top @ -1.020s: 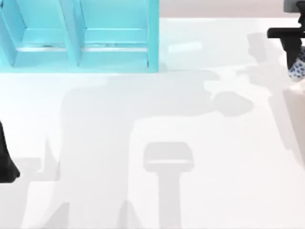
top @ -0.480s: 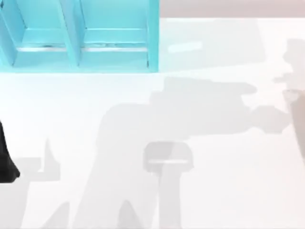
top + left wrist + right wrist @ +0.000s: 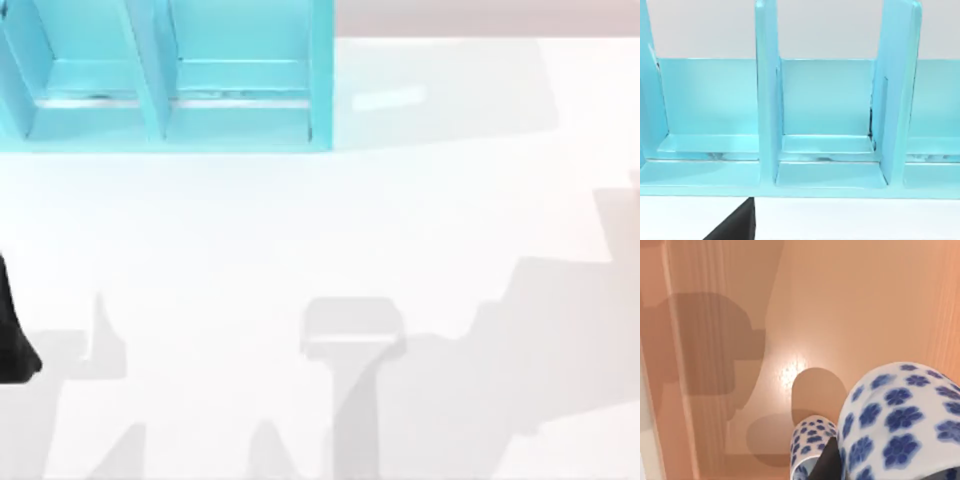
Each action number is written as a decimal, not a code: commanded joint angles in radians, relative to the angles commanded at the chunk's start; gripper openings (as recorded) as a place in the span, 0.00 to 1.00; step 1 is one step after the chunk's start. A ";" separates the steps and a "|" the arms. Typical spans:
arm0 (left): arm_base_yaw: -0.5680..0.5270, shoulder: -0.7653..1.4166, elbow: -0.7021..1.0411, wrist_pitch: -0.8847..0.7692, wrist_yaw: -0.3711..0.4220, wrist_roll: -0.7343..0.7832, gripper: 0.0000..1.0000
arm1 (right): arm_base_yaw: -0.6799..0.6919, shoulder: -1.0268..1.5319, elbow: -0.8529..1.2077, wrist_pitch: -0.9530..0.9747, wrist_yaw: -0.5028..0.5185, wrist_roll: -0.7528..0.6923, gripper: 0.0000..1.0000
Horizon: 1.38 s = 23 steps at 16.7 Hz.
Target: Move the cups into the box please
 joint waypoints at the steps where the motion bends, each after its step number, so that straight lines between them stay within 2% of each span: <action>1: 0.000 0.000 0.000 0.000 0.000 0.000 1.00 | -0.001 -0.001 -0.001 0.000 0.000 -0.001 0.00; 6: 0.000 0.000 0.000 0.000 0.000 0.000 1.00 | 0.003 0.003 -0.012 0.015 0.000 0.001 0.00; 14: 0.000 0.000 0.000 0.000 0.000 0.000 1.00 | 0.002 0.007 -0.232 0.241 -0.002 0.002 0.00; 19: 0.000 0.000 0.000 0.000 0.000 0.000 1.00 | 0.003 0.007 -0.248 0.255 0.000 0.003 0.00; 23: 0.000 0.000 0.000 0.000 0.000 0.000 1.00 | 0.003 0.007 -0.248 0.255 0.000 0.003 0.30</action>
